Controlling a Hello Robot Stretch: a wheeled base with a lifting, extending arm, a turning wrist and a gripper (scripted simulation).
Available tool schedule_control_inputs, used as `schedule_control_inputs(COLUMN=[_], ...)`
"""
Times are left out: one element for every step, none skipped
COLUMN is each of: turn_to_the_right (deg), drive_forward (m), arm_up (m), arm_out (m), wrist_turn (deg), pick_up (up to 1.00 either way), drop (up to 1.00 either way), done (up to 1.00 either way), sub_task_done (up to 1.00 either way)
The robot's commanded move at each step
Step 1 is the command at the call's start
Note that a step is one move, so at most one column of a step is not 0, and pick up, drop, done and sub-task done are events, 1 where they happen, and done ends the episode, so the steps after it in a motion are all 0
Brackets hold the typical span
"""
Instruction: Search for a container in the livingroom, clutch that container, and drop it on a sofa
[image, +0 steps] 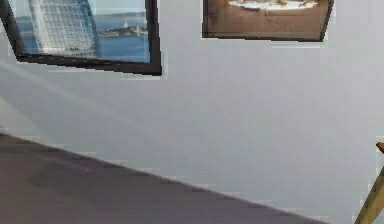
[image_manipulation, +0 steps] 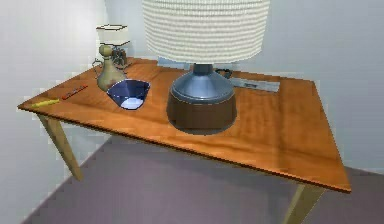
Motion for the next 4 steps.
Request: schedule_control_inputs(turn_to_the_right=[-15.0, 45.0, 9.0, 0.0], drive_forward=[0.00, 0.00, 0.00, 0.85], arm_up=[0.00, 0.00, 0.00, 0.00], arm_out=[0.00, 0.00, 0.00, 0.00], wrist_turn=[0.0, 0.0, 0.0, 0.0], pick_up=[0.00, 0.00, 0.00, 0.00], drop=[0.00, 0.00, 0.00, 0.00], done=[0.00, 0.00, 0.00, 0.00], sub_task_done=[0.00, 0.00, 0.00, 0.00])
